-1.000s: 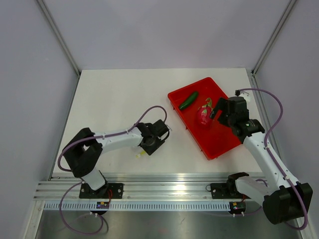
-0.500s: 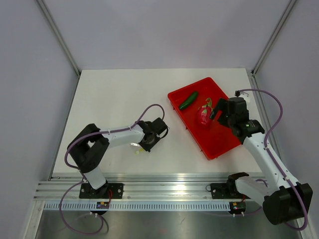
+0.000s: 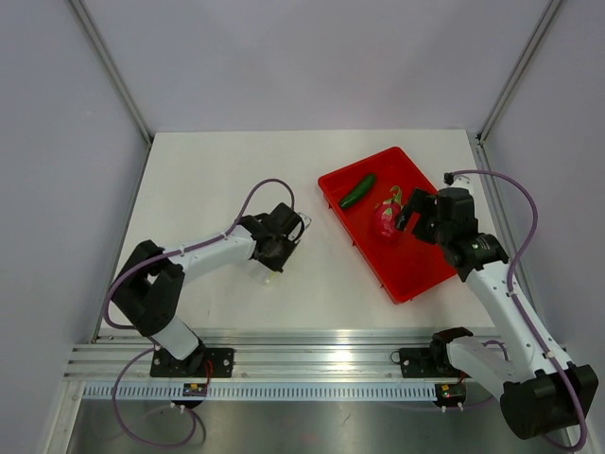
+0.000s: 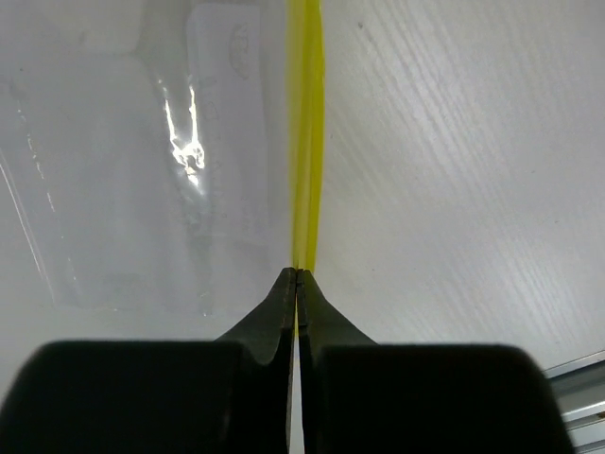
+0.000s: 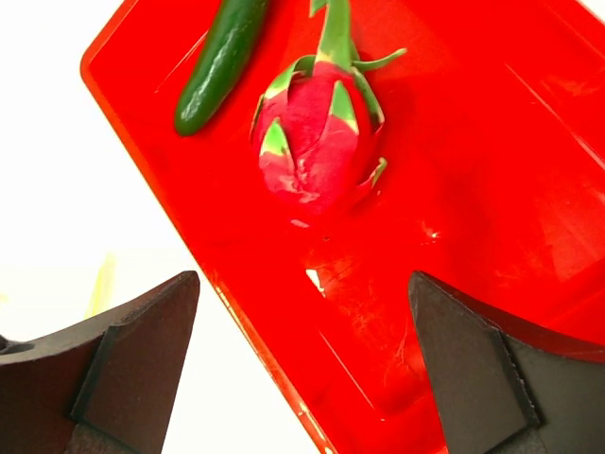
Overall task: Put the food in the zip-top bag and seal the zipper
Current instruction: Pick up the zipper food storage bag at the center of the board, then open the zipper of the food storage bag.
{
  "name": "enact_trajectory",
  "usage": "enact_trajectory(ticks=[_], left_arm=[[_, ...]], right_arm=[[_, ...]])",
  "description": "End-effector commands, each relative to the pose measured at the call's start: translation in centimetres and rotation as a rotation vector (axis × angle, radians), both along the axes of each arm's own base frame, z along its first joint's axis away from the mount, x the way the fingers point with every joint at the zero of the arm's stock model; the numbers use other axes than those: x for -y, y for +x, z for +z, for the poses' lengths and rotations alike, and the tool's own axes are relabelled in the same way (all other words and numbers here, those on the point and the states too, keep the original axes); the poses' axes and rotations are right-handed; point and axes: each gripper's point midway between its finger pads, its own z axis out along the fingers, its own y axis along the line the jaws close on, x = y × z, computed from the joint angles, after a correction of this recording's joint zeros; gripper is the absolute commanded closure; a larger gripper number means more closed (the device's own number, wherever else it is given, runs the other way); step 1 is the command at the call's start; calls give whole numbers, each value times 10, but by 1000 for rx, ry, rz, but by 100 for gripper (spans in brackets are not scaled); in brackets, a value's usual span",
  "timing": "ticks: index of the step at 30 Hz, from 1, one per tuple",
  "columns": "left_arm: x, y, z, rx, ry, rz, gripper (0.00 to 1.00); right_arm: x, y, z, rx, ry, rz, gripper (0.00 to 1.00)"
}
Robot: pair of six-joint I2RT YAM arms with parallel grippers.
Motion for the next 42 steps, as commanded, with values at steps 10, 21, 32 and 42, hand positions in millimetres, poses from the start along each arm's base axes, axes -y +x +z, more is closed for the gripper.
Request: enact_trajectory(ticks=[10,21,32,42], left_arm=[[51,10,61,54,-366,100,100],[72,12,84,-20,-623,172,100],[79,9,88,-47,-677,168,100],[75,10,91,-43,-689,167,100]], right_arm=[[-105,-9,13,-28,183,235,0],[-193,-10,-20,-121,269,280,4],[-230,1,-47,-180,222,327,6],[-228,1,-58,-200,197,316,7]])
